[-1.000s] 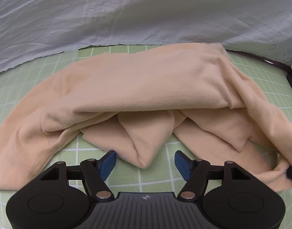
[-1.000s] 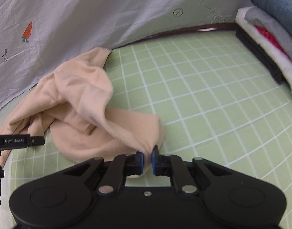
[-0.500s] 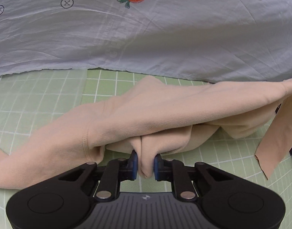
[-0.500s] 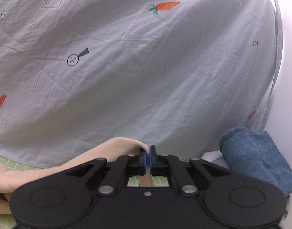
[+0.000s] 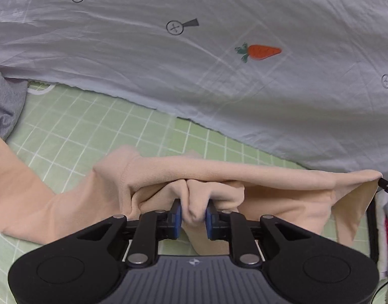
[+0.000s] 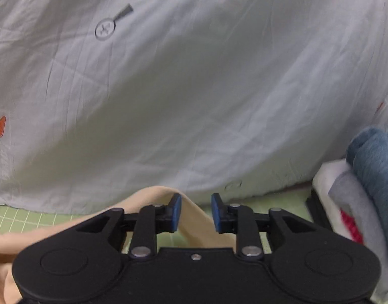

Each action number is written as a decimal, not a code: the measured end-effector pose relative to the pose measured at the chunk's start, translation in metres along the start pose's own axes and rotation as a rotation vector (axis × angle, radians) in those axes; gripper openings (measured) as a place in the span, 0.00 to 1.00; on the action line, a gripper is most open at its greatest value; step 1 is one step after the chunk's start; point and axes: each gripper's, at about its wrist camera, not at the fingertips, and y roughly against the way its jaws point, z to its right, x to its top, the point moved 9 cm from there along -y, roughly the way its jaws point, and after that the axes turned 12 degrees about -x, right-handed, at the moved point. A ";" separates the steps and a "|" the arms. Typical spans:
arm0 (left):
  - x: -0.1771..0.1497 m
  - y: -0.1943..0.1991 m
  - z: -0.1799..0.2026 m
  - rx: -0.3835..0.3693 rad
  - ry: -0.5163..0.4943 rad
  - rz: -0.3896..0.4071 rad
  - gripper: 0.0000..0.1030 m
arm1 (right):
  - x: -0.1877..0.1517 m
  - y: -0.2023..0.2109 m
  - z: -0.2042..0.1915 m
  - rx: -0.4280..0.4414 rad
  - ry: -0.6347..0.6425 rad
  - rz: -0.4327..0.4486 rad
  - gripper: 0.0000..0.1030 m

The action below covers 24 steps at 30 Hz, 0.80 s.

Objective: Fold clothes

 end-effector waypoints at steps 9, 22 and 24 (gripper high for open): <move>-0.033 -0.008 -0.011 -0.003 -0.051 -0.031 0.32 | -0.111 0.058 -0.054 0.256 -0.088 -0.187 0.51; -0.028 -0.015 -0.014 -0.007 -0.103 0.028 0.42 | -0.154 0.093 -0.123 0.370 0.172 -0.146 0.63; -0.021 -0.017 -0.011 -0.002 -0.131 0.040 0.43 | -0.156 0.085 -0.123 0.347 0.201 -0.150 0.54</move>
